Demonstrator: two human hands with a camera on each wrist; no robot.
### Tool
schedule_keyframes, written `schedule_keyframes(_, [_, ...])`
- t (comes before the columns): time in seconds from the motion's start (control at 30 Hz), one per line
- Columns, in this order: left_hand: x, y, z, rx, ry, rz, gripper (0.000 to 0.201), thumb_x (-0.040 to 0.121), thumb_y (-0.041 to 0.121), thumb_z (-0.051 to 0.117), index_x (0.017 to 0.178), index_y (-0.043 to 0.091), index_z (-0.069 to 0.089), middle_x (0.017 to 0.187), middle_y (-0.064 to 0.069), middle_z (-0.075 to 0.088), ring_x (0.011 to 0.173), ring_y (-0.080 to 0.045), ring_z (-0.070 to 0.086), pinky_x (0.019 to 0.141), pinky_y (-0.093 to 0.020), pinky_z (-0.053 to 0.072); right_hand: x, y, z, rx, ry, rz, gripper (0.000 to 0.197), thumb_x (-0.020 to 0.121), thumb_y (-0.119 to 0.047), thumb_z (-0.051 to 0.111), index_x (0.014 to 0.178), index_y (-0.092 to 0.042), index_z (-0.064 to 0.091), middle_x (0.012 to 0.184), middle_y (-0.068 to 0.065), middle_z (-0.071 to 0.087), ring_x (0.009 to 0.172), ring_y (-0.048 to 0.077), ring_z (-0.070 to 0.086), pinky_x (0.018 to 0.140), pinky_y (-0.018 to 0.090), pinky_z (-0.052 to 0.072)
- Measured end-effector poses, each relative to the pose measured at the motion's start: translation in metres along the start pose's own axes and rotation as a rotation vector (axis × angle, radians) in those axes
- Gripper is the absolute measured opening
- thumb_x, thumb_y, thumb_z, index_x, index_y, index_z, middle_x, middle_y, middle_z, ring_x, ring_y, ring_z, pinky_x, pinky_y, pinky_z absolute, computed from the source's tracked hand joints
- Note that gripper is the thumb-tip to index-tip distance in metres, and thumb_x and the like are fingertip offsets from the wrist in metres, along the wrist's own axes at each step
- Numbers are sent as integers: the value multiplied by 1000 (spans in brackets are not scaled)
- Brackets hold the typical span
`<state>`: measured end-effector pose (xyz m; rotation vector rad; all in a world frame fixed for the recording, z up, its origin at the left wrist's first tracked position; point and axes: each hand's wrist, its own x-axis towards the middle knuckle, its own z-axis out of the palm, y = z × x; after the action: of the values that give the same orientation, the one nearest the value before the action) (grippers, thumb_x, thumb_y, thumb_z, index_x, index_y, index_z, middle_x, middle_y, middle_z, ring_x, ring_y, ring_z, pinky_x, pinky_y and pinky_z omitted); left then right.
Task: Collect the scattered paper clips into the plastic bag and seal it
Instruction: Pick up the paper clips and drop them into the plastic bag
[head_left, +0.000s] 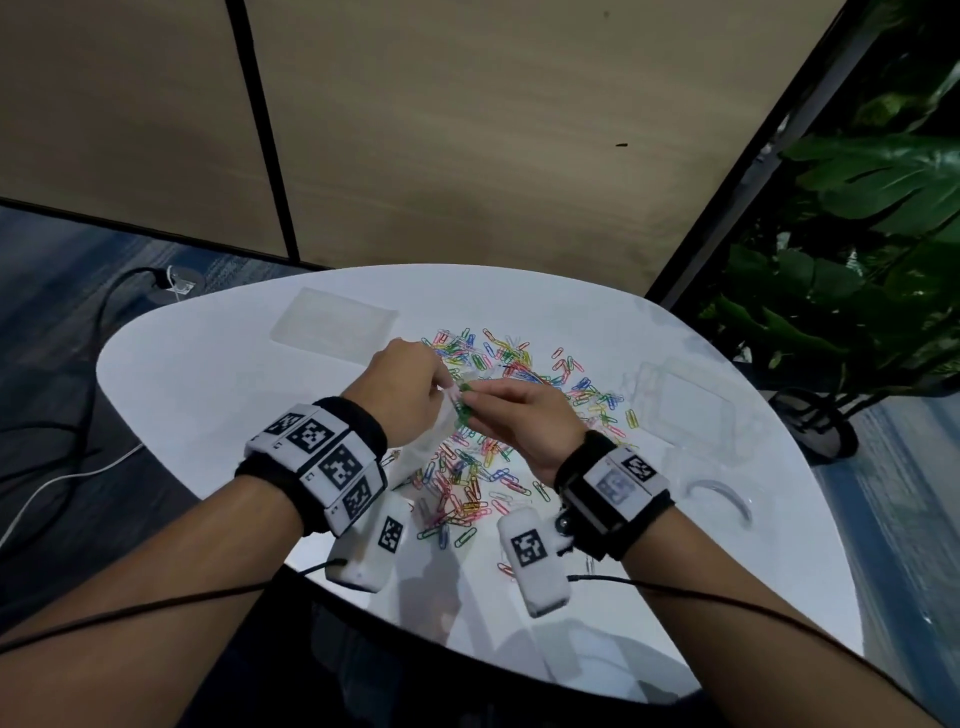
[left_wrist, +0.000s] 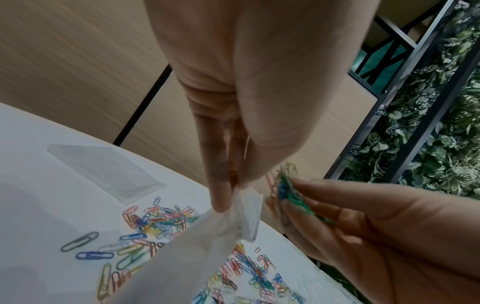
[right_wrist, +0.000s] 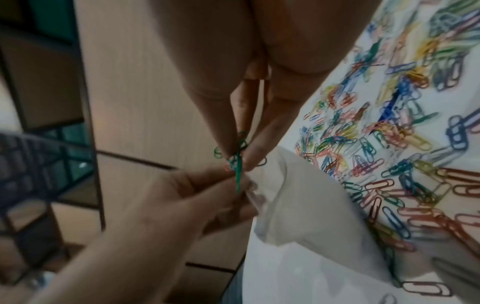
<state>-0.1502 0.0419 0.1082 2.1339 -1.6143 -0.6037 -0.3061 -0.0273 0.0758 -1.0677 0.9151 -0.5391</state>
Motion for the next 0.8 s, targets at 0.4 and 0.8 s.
schedule_keyframes(0.4, [-3,6,2,-64,-46,2,26,88,3,57,92,11,81,72,-4,71,79,-25,70,84,-37,59,9,20,20,-940,172,-293,18,84,-7,68,98,-13,76,85,4,73,72,14,64,65,17,47])
schedule_keyframes(0.8, [-2,-4,-5,-26,16,-39,30,92,5,57,113,12,77,106,-12,75,97,-28,68,84,-30,54,-21,8,-41,-1136,26,-120,32,81,-18,77,112,-20,69,95,-3,71,69,4,63,79,32,60])
